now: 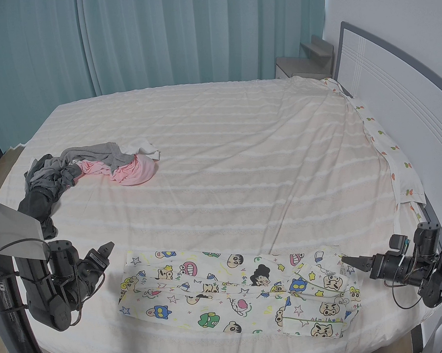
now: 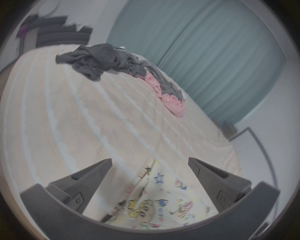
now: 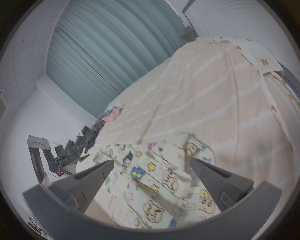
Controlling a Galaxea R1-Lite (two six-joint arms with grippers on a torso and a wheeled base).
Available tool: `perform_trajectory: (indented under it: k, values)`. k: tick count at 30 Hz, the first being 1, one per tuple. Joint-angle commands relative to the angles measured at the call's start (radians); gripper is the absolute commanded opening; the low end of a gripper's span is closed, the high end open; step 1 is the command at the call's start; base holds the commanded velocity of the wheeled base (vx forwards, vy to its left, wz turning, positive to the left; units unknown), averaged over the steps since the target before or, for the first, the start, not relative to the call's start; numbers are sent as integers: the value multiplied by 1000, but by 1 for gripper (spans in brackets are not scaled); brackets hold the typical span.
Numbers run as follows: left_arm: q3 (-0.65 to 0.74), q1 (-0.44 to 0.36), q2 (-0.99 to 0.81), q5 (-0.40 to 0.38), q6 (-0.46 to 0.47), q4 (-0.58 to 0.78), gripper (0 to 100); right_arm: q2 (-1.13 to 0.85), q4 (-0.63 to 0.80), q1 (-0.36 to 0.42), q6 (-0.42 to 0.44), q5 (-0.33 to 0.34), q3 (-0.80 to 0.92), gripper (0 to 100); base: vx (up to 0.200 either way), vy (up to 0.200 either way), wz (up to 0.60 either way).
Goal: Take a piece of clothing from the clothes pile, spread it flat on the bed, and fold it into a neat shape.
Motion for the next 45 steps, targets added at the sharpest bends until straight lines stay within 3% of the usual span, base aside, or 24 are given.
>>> perform_trajectory:
  k: [1, 2, 6, 9, 11, 16, 22, 26, 30, 34, 38, 45]
  values:
    - [81, 47, -114, -128, -86, -18, 100, -130, -12, 157, 62, -32, -47, 100, 0, 0, 0]
    - [81, 47, -114, -128, -86, -18, 100, -130, -12, 157, 62, -32, -47, 100, 0, 0, 0]
    - [115, 98, -116, -294, -89, -18, 100, -232, -1, 275, 97, -185, -66, 100, 0, 0, 0]
    - [129, 102, -116, -318, -90, -18, 100, -288, 28, 338, 160, -319, -29, 100, 0, 0, 0]
    - [147, 102, -116, -323, -90, -18, 100, -297, 34, 349, 194, -351, 11, 100, 0, 0, 0]
    - [152, 101, -76, -326, -89, -18, 100, -242, 35, 314, 249, -329, 52, 100, 0, 0, 0]
    - [161, 110, -43, -326, -90, -18, 100, -156, 23, 312, 229, -337, 46, 100, 0, 0, 0]
    - [169, 110, -31, -326, -90, -18, 100, -107, -15, 292, 140, -331, -9, 100, 0, 0, 0]
    - [169, 116, -20, -323, -89, -18, 100, -120, -12, 301, 133, -311, -64, 100, 0, 0, 0]
    - [188, 133, -40, -315, -90, -18, 100, -222, 2, 272, 117, -331, -41, 100, 0, 0, 0]
    - [188, 147, -69, -315, -125, -18, 100, -285, 140, 199, 113, -339, 19, 100, 0, 0, 0]
    - [188, 147, -77, -312, -175, -18, 100, -150, 157, 171, 93, -403, -8, 100, 0, 0, 0]
